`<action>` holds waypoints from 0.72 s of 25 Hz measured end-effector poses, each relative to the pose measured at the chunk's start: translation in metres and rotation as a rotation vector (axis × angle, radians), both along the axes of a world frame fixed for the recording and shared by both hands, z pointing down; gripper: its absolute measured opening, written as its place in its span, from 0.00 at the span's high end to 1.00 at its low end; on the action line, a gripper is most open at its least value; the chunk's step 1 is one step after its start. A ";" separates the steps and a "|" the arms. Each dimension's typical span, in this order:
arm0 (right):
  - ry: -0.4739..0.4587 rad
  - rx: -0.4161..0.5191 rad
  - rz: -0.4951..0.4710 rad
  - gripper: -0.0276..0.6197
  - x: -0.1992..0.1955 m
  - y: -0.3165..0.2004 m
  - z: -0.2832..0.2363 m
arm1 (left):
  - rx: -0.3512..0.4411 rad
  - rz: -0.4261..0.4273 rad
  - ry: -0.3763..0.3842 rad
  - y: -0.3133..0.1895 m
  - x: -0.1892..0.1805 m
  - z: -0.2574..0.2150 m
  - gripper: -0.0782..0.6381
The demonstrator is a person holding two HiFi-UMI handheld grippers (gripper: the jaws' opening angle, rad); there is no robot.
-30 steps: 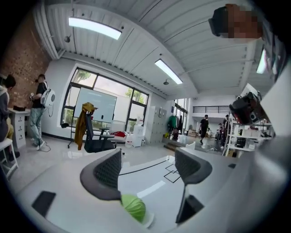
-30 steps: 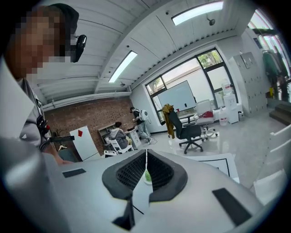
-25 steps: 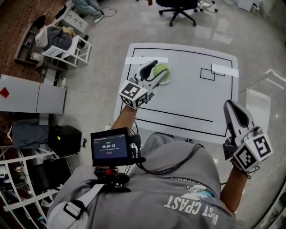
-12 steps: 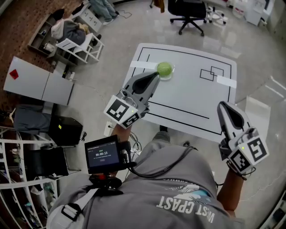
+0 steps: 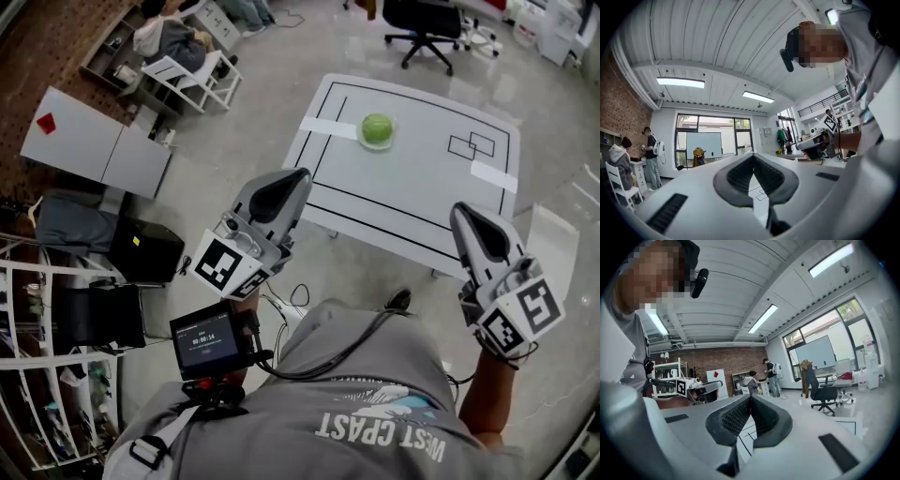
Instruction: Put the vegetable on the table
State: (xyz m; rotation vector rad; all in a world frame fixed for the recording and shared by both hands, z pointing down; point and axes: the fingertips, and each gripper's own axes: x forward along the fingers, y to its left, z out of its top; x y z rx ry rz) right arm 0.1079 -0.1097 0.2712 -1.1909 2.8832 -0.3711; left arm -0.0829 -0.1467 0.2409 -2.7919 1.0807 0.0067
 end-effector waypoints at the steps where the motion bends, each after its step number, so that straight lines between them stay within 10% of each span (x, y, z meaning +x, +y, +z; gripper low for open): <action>1: 0.007 0.012 0.000 0.95 -0.009 0.006 -0.004 | 0.004 0.001 0.007 0.006 -0.009 -0.002 0.88; 18: 0.054 -0.017 0.120 0.95 -0.124 0.120 0.005 | -0.044 0.052 0.073 0.083 -0.144 0.028 0.88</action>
